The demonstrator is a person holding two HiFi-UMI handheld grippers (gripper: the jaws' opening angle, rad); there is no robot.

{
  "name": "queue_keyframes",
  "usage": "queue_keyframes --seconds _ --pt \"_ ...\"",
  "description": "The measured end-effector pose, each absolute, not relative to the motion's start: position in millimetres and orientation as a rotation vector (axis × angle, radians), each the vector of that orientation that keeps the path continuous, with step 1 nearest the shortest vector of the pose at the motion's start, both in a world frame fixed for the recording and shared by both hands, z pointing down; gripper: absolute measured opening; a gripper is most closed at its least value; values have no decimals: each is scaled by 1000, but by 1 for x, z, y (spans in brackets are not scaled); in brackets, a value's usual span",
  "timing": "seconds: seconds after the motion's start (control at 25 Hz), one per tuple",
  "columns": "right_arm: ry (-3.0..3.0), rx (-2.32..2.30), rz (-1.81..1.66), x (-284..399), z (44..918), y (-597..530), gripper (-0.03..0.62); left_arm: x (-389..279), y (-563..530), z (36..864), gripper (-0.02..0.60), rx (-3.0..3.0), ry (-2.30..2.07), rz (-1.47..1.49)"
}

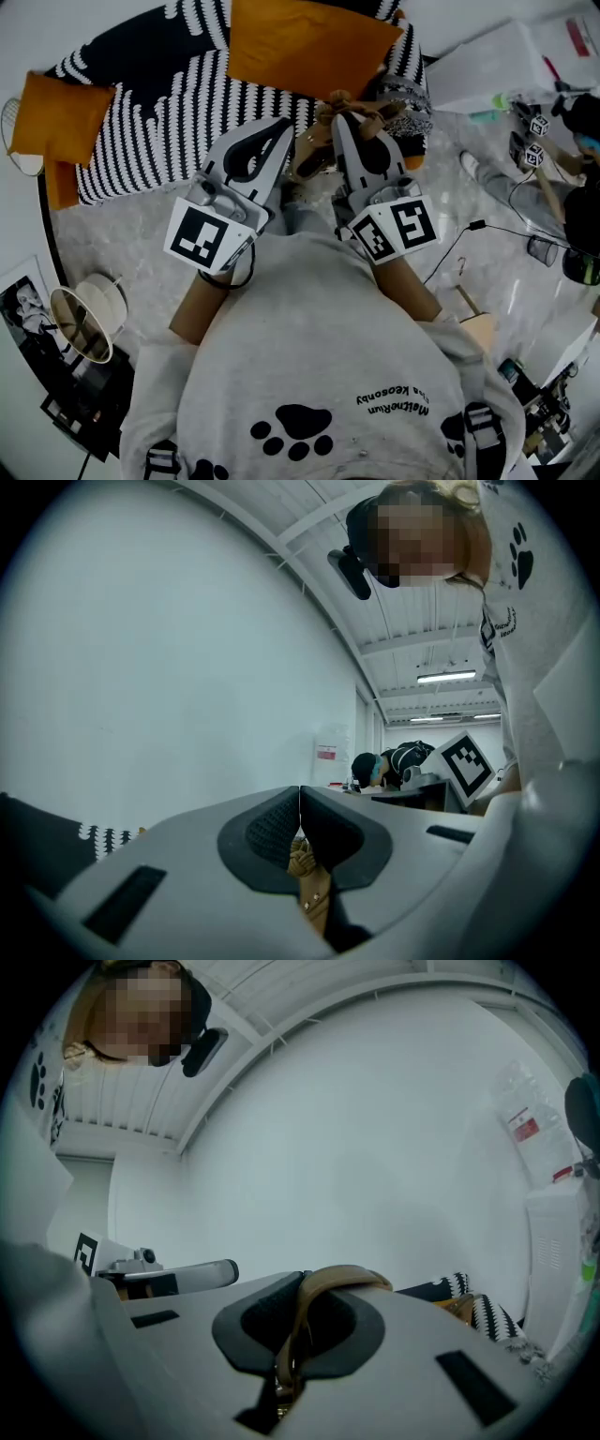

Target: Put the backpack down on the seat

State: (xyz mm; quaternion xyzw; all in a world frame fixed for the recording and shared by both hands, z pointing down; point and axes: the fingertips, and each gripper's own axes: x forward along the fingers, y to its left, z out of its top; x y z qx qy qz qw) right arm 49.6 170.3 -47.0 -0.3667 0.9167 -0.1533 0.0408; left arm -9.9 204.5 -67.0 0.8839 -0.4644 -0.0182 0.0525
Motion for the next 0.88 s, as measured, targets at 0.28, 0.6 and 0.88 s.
queue_keyframes --seconds 0.28,0.6,0.88 --pt "2853 -1133 -470 51 -31 164 32 7 188 -58 20 2719 -1321 -89" --pt "2930 -1174 -494 50 11 148 32 15 163 -14 20 2723 -1175 -30" --pt "2926 -1168 -587 54 62 121 32 15 129 41 20 2684 -1131 -10"
